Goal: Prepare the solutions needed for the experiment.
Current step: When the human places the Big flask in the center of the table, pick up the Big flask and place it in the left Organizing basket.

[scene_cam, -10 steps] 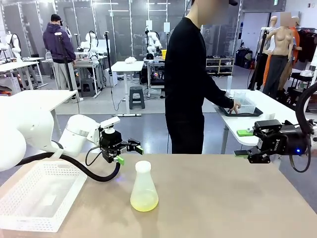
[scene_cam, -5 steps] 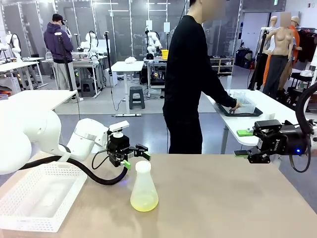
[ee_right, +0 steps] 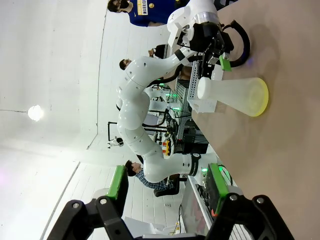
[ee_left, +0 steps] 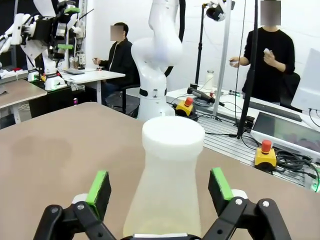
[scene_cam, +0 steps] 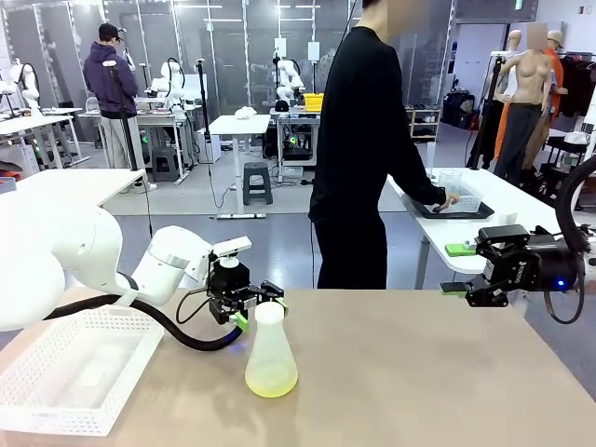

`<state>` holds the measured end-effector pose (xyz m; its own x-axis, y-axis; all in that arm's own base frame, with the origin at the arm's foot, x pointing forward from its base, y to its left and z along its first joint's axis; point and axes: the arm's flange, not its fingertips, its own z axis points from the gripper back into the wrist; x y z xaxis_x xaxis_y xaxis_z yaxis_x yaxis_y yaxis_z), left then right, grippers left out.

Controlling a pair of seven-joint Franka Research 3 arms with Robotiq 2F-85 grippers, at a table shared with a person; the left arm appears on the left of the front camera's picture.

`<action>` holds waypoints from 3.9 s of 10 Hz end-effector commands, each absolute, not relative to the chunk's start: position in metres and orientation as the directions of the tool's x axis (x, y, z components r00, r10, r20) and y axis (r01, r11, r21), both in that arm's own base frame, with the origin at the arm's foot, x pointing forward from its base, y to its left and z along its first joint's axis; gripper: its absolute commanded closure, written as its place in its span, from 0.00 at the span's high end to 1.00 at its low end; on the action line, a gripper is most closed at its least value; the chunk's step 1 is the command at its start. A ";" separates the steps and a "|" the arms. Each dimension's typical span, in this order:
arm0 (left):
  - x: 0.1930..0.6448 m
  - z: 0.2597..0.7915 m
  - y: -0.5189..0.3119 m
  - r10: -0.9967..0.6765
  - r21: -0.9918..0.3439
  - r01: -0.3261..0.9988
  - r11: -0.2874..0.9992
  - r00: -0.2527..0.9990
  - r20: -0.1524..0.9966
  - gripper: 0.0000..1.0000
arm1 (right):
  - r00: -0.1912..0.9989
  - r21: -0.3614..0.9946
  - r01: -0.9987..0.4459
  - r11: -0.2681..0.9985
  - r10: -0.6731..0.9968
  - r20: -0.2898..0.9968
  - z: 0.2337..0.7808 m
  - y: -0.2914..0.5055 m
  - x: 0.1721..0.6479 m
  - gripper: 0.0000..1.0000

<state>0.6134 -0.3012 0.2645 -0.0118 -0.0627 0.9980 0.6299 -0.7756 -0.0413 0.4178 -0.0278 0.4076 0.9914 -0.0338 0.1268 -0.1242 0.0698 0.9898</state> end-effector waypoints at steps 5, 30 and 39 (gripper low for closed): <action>0.576 0.259 -0.318 -0.040 -0.042 0.578 -0.815 0.016 0.999 1.00 | 0.991 0.990 -0.128 0.066 -0.032 0.130 0.409 -0.027 0.418 0.80; 0.582 0.276 -0.320 -0.051 -0.076 0.646 -0.759 0.056 0.997 0.04 | 0.991 0.990 -0.128 0.066 -0.032 0.130 0.409 -0.027 0.418 0.80; 0.579 0.430 -0.250 -0.063 -0.097 0.703 -0.704 0.074 0.995 0.04 | 0.991 0.990 -0.128 0.066 -0.032 0.130 0.409 -0.027 0.418 0.80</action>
<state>0.5987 -0.2671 0.4156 0.0548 -0.0457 0.9975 0.6708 -0.7383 -0.0707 0.4177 -0.0277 0.4074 0.9914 -0.0337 0.1264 -0.1238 0.0698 0.9898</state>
